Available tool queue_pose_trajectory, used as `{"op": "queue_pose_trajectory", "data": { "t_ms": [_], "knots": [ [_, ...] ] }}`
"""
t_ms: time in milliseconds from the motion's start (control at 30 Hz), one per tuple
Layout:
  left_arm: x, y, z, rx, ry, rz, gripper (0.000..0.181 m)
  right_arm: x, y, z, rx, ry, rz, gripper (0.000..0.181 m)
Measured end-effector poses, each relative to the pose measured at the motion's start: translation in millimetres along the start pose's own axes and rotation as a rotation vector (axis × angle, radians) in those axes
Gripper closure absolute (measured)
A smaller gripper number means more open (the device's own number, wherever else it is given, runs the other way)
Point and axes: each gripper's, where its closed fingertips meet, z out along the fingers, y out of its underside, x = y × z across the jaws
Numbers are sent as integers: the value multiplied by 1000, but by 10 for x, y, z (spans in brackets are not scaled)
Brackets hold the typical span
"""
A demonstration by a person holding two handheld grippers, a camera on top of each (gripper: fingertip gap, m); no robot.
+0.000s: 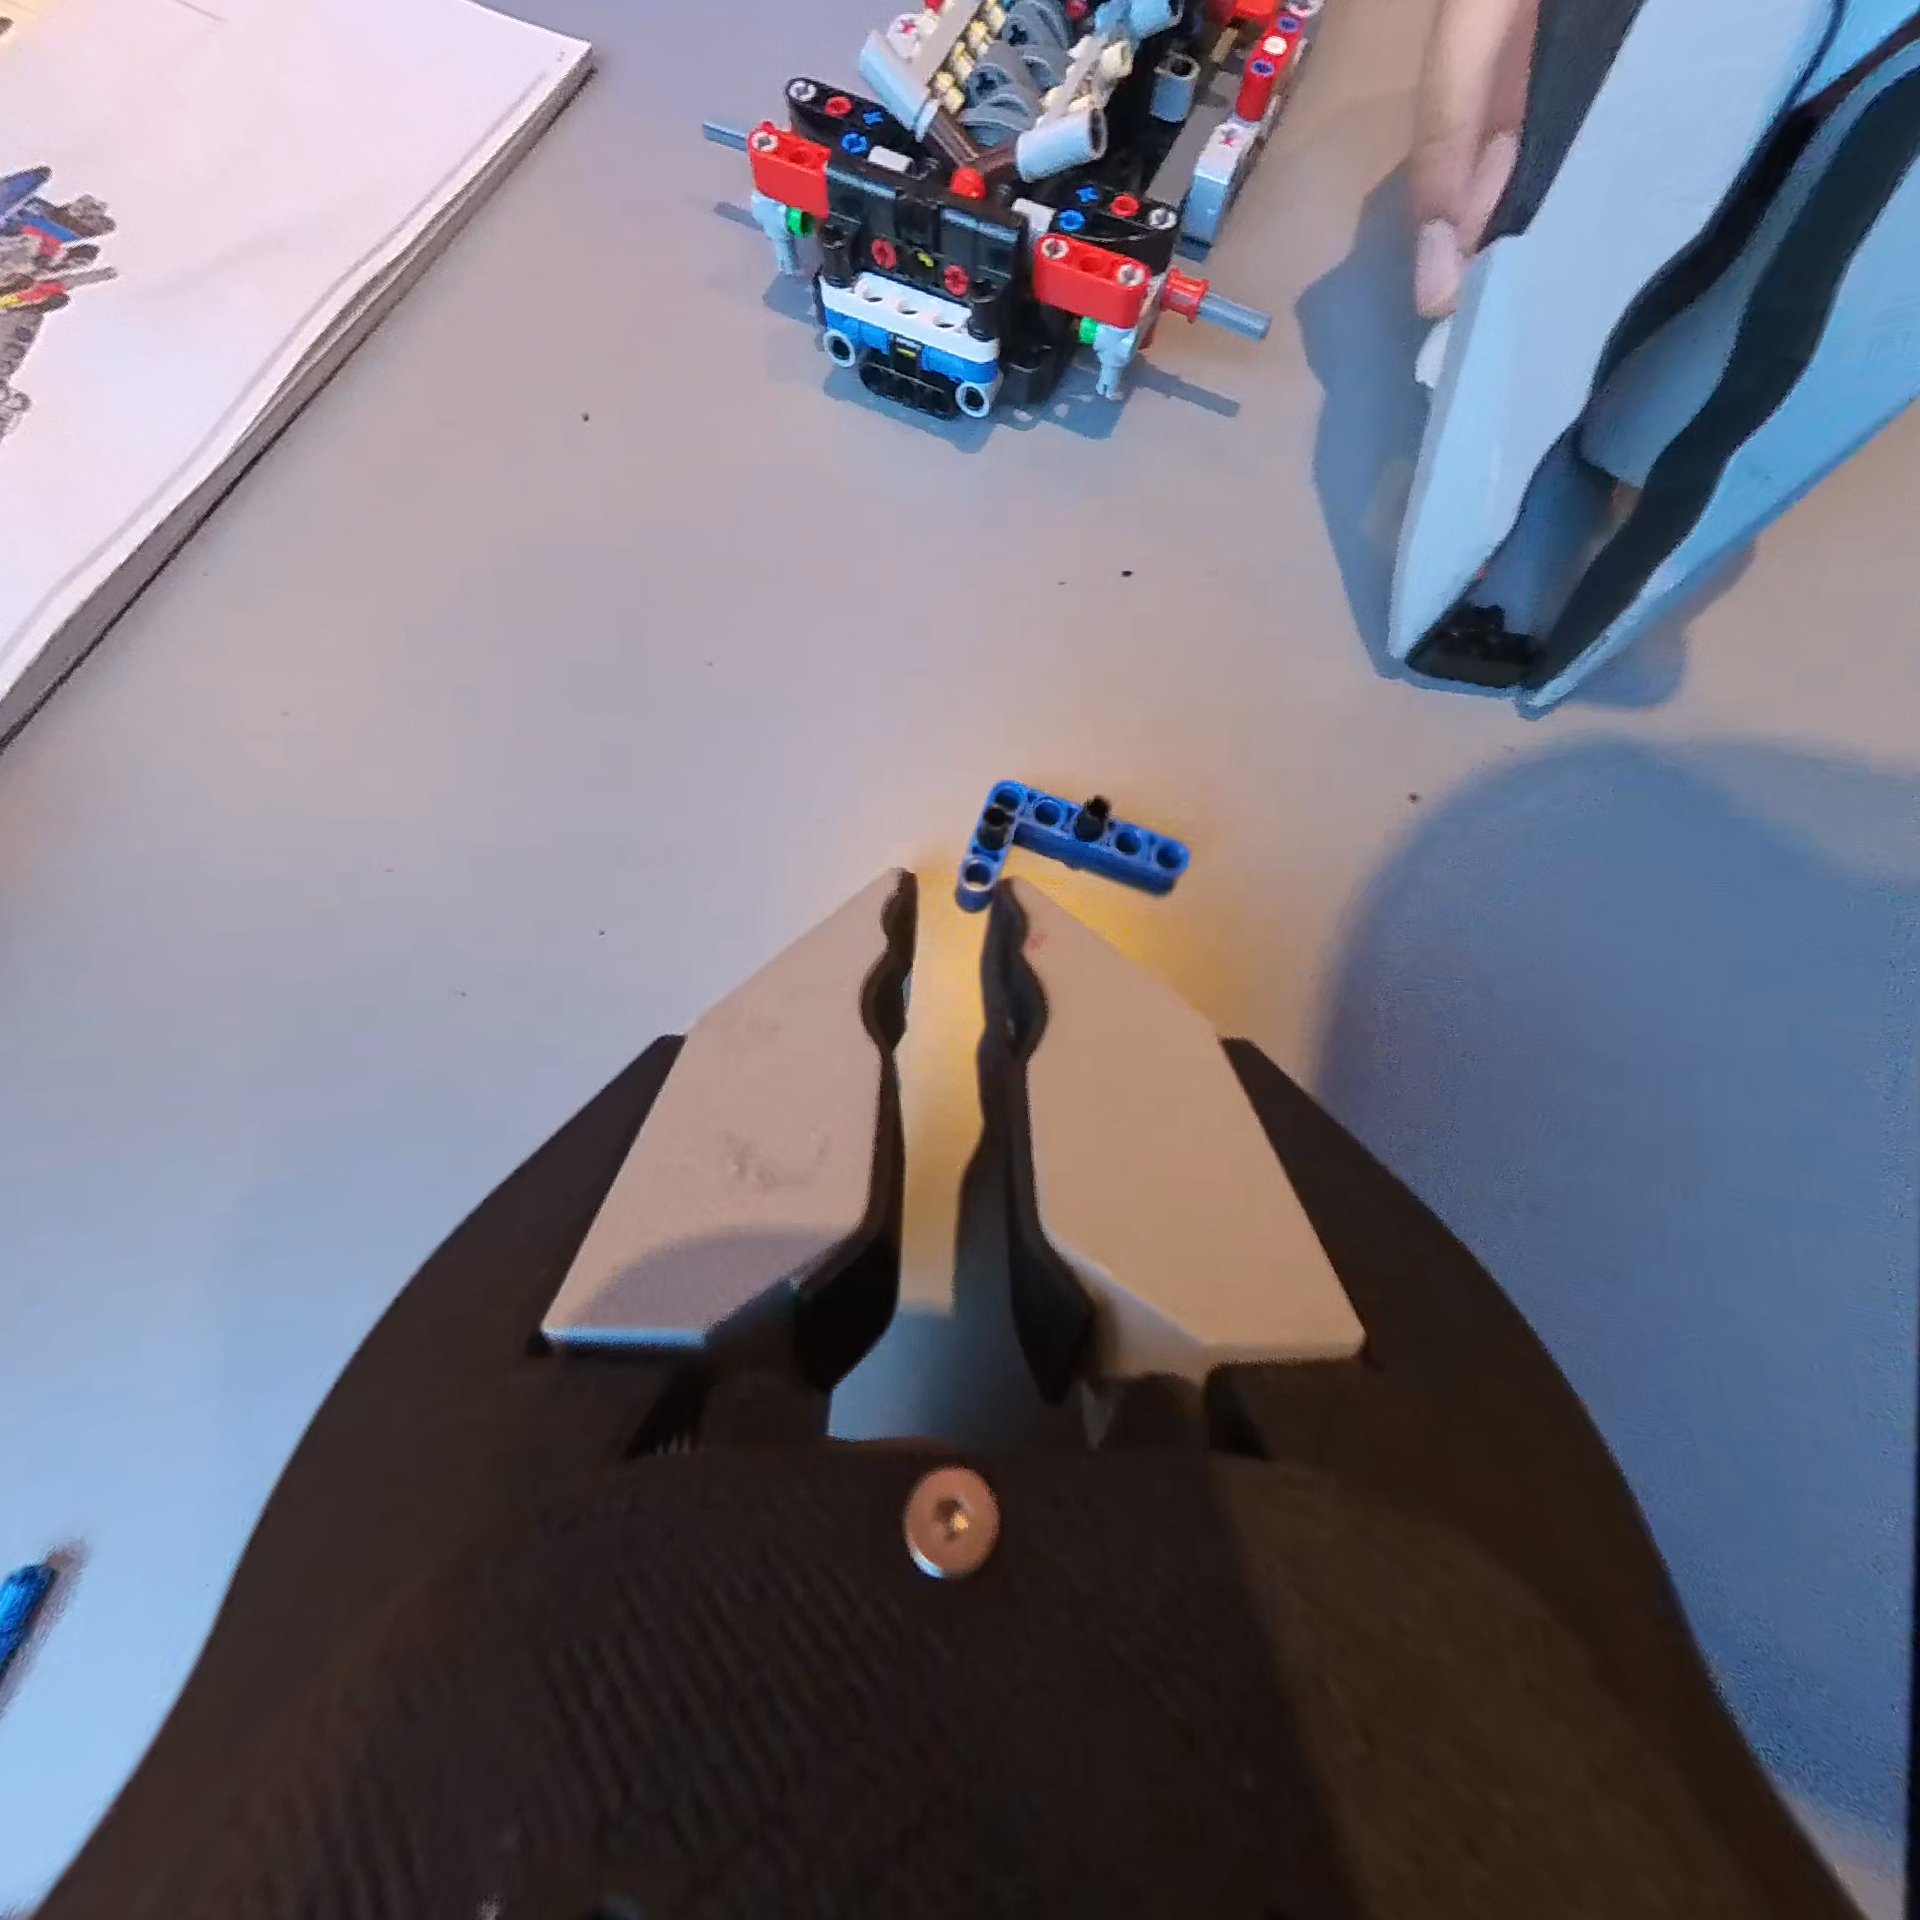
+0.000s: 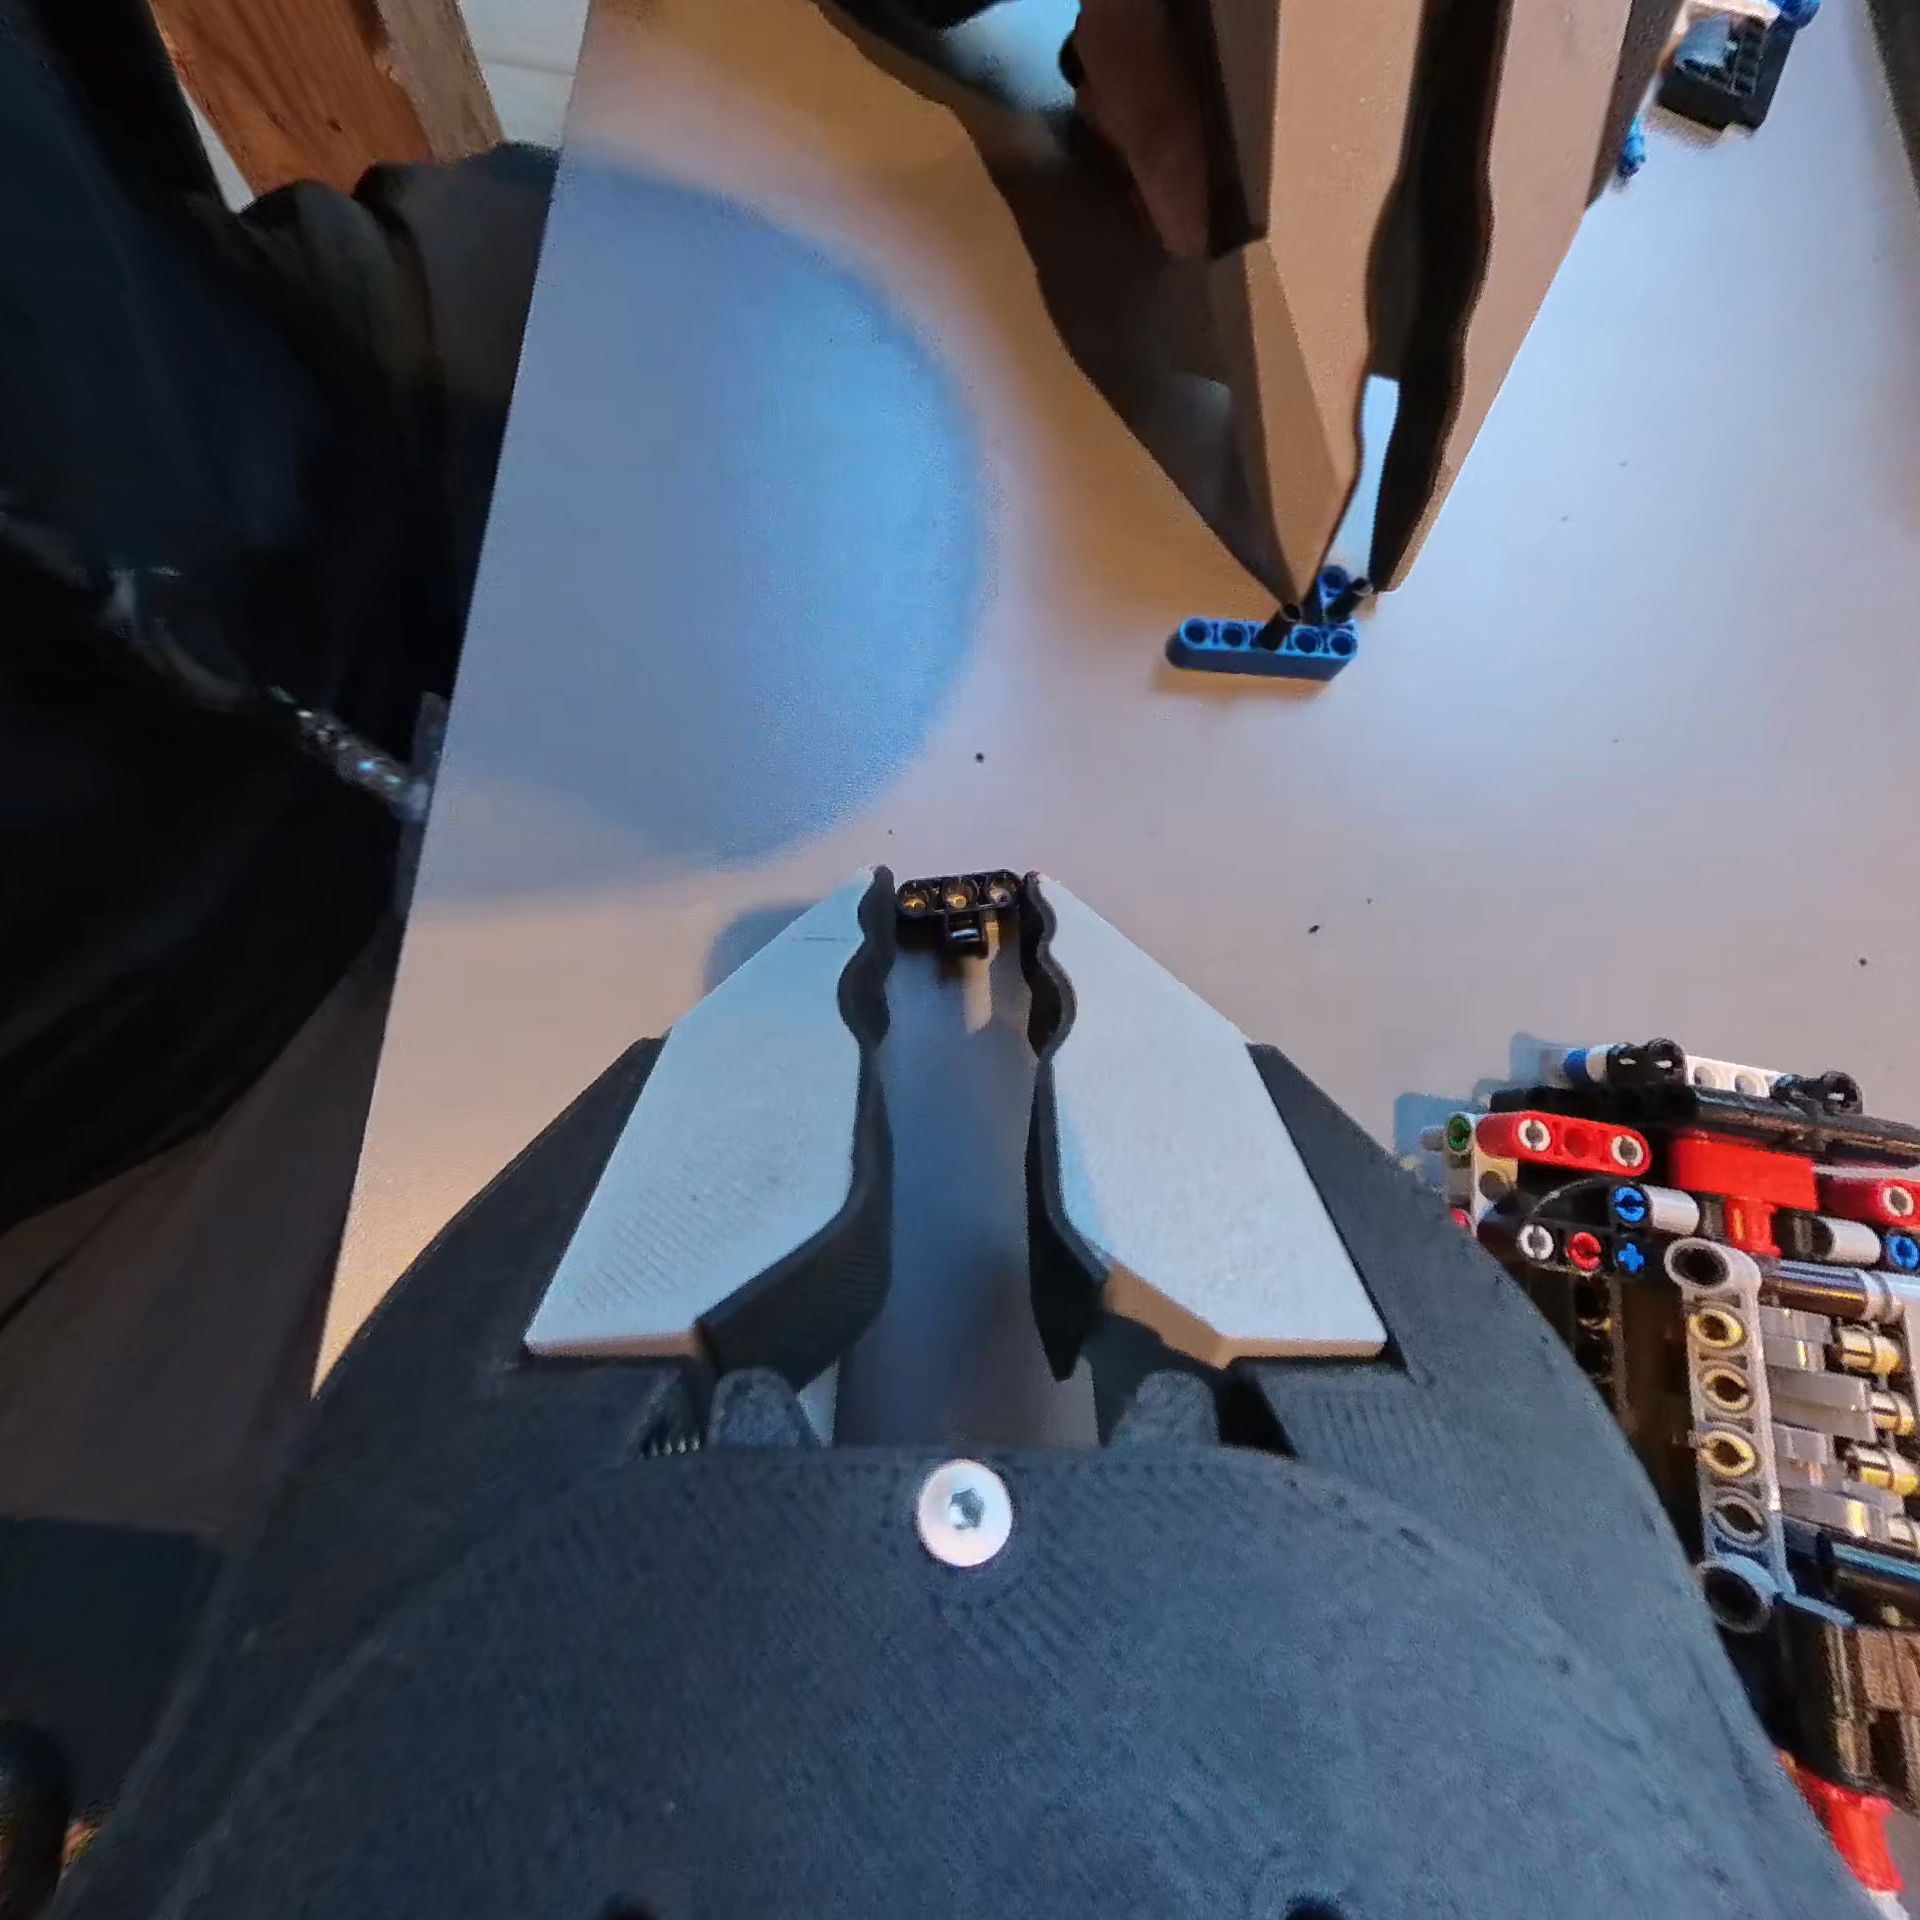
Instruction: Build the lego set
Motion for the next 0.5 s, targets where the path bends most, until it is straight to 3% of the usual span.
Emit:
{"op": "queue_pose_trajectory", "data": {
  "t_ms": [33, 267, 500],
  "knots": [
    [1, 1, 0, -1, 2, 0, 177, 4, -14, -15, 13, -2, 5, 161],
    [37, -10, 15, -1, 16, 33, 178, 312, -266, -380, 303, 63, 154, 161],
    [1, -11, 13, 0, -19, 40, 178, 548, -295, -527, 399, 113, 267, 161]
  ]
}}
